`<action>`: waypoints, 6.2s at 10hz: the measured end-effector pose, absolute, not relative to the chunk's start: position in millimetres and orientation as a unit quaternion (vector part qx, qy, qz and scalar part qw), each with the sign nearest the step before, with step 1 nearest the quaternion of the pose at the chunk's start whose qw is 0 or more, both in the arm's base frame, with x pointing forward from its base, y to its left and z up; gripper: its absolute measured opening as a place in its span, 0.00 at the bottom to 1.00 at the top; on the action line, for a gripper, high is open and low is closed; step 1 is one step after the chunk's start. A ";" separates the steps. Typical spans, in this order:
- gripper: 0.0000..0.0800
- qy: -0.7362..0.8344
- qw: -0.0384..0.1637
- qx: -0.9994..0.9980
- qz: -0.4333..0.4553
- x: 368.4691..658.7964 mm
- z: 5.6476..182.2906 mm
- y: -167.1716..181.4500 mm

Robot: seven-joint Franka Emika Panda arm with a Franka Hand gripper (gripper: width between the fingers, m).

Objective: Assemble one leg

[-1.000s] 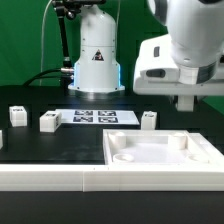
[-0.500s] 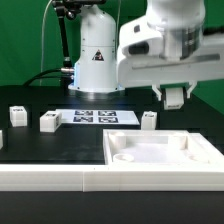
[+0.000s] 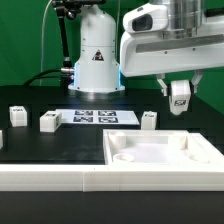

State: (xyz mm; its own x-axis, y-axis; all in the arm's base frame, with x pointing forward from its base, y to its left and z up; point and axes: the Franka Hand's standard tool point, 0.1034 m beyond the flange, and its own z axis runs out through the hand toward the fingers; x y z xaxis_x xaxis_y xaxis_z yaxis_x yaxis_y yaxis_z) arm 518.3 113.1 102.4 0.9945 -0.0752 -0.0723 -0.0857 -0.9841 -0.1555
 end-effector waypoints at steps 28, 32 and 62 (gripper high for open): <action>0.36 -0.038 0.051 -0.967 -0.247 611.3 95.4 107.1; 0.36 -0.036 0.047 -0.960 -0.275 617.2 92.9 107.8; 0.81 -0.043 0.083 -0.994 -0.058 621.0 82.9 112.3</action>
Offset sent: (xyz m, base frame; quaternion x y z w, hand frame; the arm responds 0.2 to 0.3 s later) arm 0.0331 -0.0139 0.0178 0.0079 0.1271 -0.1008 0.9867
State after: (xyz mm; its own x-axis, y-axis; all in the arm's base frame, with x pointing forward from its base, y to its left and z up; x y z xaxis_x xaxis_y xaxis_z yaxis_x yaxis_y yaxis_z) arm 621.0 112.3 82.9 0.9896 0.0761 0.1217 0.0953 -0.9824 -0.1605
